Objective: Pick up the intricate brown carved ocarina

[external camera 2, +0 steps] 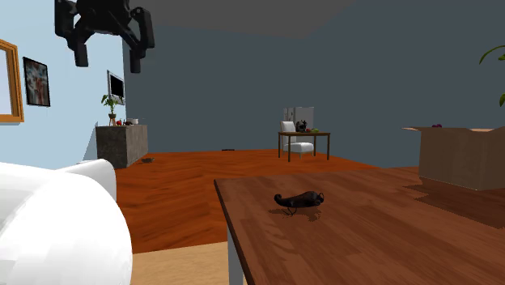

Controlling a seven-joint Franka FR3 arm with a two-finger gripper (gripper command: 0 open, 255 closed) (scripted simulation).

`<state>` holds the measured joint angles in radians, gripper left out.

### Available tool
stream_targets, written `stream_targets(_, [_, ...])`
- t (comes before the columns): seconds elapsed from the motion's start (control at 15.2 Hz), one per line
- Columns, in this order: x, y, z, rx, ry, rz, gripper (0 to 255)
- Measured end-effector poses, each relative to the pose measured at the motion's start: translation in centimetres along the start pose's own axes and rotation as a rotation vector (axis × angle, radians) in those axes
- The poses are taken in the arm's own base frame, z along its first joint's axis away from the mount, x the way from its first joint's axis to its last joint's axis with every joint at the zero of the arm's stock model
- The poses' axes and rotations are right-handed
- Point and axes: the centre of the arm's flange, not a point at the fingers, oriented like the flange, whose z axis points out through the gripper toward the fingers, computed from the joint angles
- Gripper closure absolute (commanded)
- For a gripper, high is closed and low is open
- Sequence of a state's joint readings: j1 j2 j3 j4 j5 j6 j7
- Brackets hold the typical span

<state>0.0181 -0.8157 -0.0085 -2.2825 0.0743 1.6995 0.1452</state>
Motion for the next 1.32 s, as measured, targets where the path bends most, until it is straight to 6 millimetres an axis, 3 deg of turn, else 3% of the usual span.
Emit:
stream_targets(0.13, [0.1, 0.5, 0.3, -0.001, -0.001, 0.001, 0])
stream_targets(0.4, [1.6, 3.7, 2.9, -0.012, -0.008, 0.006, 0])
stream_targets(1.32, [7.5, 17.9, 12.5, -0.055, -0.035, 0.023, 0])
